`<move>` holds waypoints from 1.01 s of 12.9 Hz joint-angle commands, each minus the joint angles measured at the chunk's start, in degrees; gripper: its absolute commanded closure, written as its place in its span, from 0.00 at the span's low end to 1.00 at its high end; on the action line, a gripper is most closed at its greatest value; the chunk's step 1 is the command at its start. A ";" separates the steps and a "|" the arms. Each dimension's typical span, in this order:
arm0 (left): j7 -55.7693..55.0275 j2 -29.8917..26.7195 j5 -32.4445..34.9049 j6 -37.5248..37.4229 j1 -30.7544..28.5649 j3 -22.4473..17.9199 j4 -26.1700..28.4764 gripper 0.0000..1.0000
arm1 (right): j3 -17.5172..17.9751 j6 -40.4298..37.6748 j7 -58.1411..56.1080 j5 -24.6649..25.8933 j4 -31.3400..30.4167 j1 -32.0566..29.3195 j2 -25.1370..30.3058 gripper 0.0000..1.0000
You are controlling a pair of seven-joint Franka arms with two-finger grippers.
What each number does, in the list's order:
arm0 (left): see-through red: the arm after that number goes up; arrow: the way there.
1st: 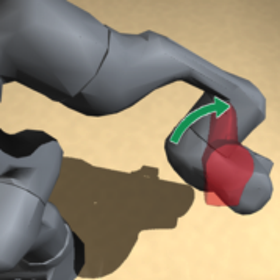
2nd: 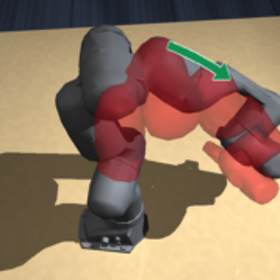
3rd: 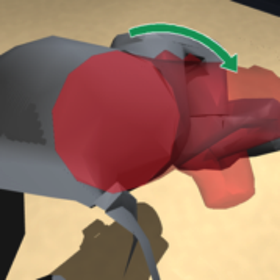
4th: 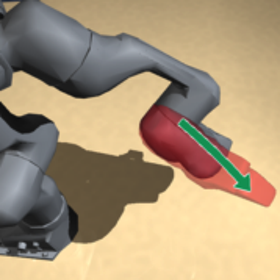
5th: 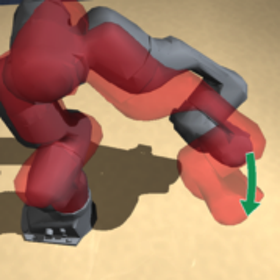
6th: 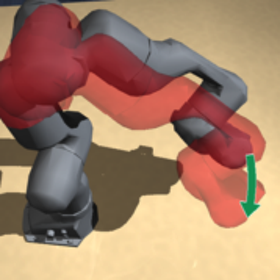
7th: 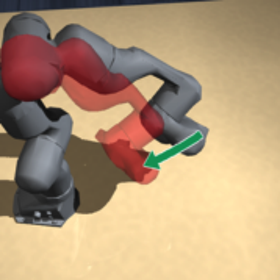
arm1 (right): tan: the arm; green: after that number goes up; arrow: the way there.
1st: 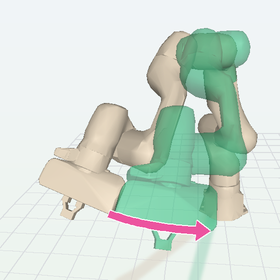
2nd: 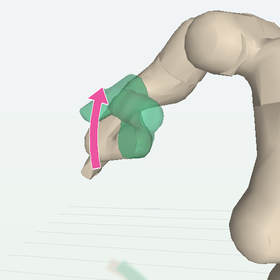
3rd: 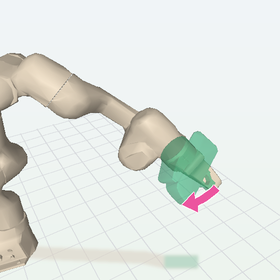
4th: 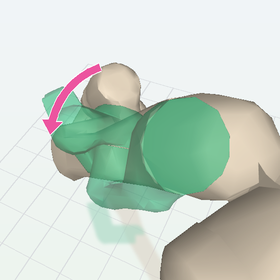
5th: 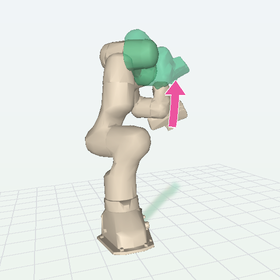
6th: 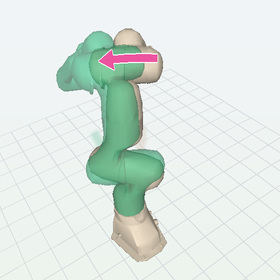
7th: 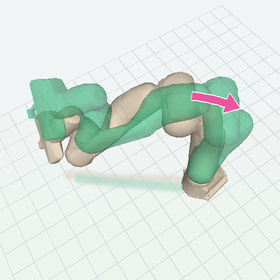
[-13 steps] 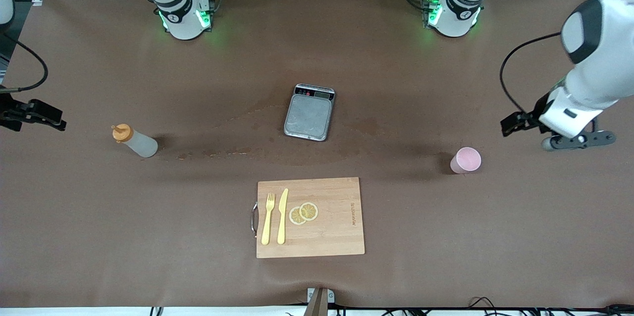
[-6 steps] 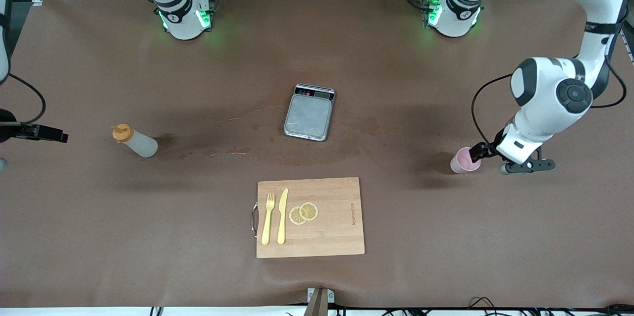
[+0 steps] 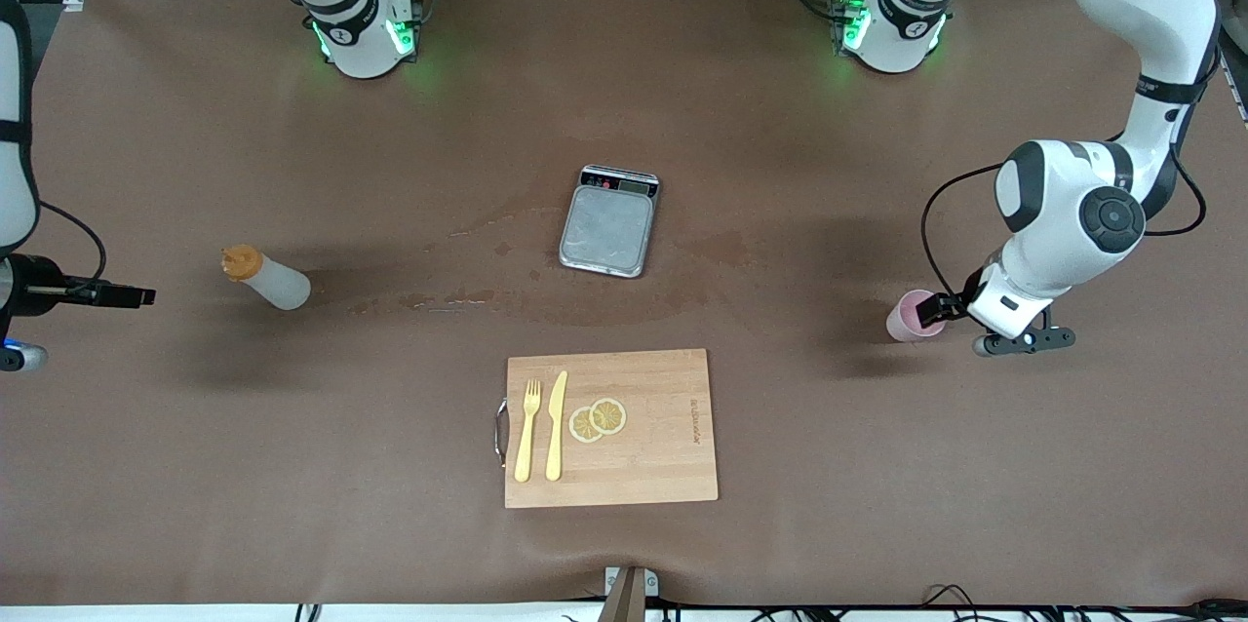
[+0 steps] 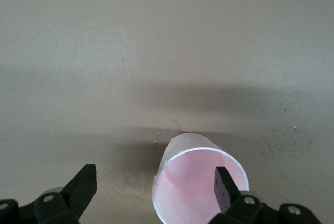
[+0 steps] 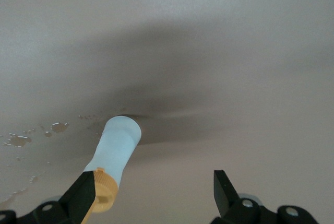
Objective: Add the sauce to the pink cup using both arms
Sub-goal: 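Grasp the pink cup with the left gripper while the right gripper reaches the bottle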
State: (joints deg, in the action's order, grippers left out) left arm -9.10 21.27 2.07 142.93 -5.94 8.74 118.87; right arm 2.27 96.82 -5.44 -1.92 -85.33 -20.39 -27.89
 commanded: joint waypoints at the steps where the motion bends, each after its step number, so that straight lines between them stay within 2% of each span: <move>1: 0.75 1.84 -0.40 0.34 -0.21 0.05 -0.83 0.00 | 0.89 -0.41 -0.18 -5.53 1.31 -5.17 -4.79 0.00; 3: 0.75 2.11 -0.40 0.25 -0.21 0.05 -0.31 0.00 | 0.89 -0.58 -0.10 -6.07 1.48 -6.76 -7.17 0.00; 4: 0.75 2.20 -0.40 0.25 -0.38 0.05 -0.22 0.04 | 0.89 -0.67 0.25 -6.07 1.48 -6.77 -7.96 0.00; 5: 0.75 2.28 -0.40 0.25 -0.39 0.05 -0.22 0.10 | 0.89 -0.93 1.99 -6.42 1.48 -7.03 -9.10 0.00; 6: 0.75 2.28 -0.40 0.25 -0.39 0.05 -0.22 0.21 | 0.89 -2.06 4.45 -6.95 1.48 -7.64 -10.15 0.00; 7: 0.75 2.28 -0.40 0.25 -0.39 0.14 -0.13 0.39 | 0.89 -3.81 8.48 -8.35 1.48 -7.64 -10.95 0.00; 9: 0.75 2.28 -0.40 0.25 -0.39 0.14 -0.13 0.83 | 0.89 -7.77 17.70 -10.89 1.48 -7.73 -12.18 0.00; 10: 0.75 2.28 -0.40 0.16 -0.39 0.14 -0.13 1.00 | 0.89 -9.53 22.18 -12.56 1.48 -7.82 -12.80 0.00; 13: 0.75 2.20 -0.40 0.16 -0.39 0.14 -0.13 1.00 | 0.89 -12.17 28.46 -21.16 2.18 -10.88 -15.86 0.00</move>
State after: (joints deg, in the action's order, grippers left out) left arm -9.10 23.48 2.07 142.92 -6.08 8.75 118.87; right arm 2.21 86.92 19.74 -18.11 -85.13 -27.57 -40.86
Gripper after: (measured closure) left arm 0.811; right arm 0.000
